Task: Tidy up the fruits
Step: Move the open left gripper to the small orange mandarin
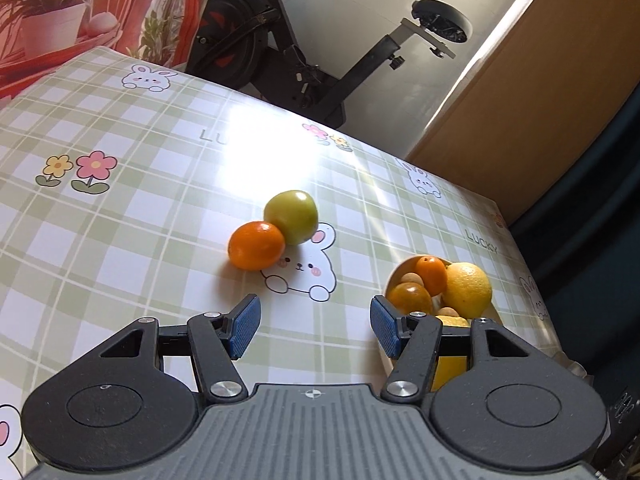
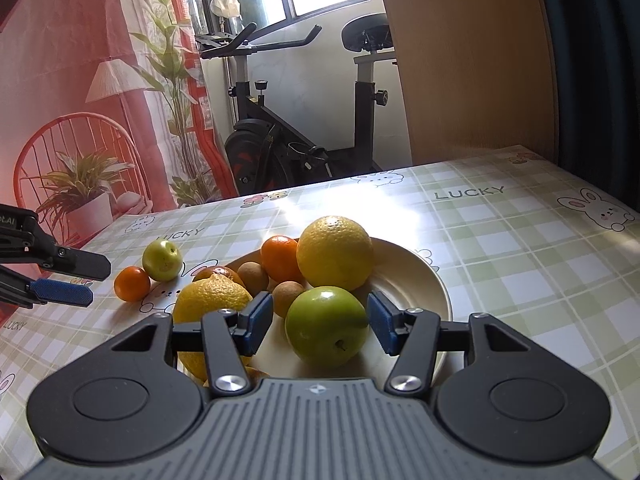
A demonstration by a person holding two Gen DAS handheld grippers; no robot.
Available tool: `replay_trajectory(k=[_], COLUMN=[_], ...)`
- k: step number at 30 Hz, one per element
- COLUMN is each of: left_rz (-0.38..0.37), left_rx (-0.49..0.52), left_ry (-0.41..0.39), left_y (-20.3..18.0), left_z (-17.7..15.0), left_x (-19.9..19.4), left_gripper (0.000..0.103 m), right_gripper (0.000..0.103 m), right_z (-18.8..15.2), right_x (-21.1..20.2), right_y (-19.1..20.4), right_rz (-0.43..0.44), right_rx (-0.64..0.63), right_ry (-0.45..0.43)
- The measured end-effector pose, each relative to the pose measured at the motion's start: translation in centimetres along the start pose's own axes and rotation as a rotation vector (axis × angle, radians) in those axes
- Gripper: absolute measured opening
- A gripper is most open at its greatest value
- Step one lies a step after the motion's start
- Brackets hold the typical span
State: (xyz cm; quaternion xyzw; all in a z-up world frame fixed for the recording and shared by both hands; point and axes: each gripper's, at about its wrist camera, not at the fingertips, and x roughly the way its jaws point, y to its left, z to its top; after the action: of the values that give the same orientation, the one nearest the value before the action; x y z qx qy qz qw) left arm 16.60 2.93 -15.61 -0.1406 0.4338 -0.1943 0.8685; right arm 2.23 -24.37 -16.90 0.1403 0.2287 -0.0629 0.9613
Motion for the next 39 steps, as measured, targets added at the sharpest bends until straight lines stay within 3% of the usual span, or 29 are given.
replay_trajectory(k=[2,11,22,32,39], left_rz=[0.035,0.130,0.199,0.129,0.061], left_rx=[-0.017,-0.044,0.007,0.065,0.079], left_ry=[0.002,-0.018,-0.027,-0.149,-0.099], left_y=[0.8,3.2,4.0,5.2,6.2], left_z=[0.1,0.8,2.5,5.9,6.5], left_x=[-0.1,-0.9,-0.6,-1.5,1.2], left_gripper=[0.071,0.080,0.082,0.081,0.064], right_gripper=[0.057,0.057,0.057,0.057,0.057], right_z=[0.0,0.7,3.5,4.2,2.6], right_x=[0.1,0.0,-0.3,3.7,8.3], right_y=[0.2,0.8,4.8,10.9,15.5], right_rz=[-0.005,-0.004,0.085,0.195,0.237], right_rx=[-0.011,-0.040,-0.111,-0.172,-0.237], right_ry=[0.004,0.024,-0.026,0.024,0.120])
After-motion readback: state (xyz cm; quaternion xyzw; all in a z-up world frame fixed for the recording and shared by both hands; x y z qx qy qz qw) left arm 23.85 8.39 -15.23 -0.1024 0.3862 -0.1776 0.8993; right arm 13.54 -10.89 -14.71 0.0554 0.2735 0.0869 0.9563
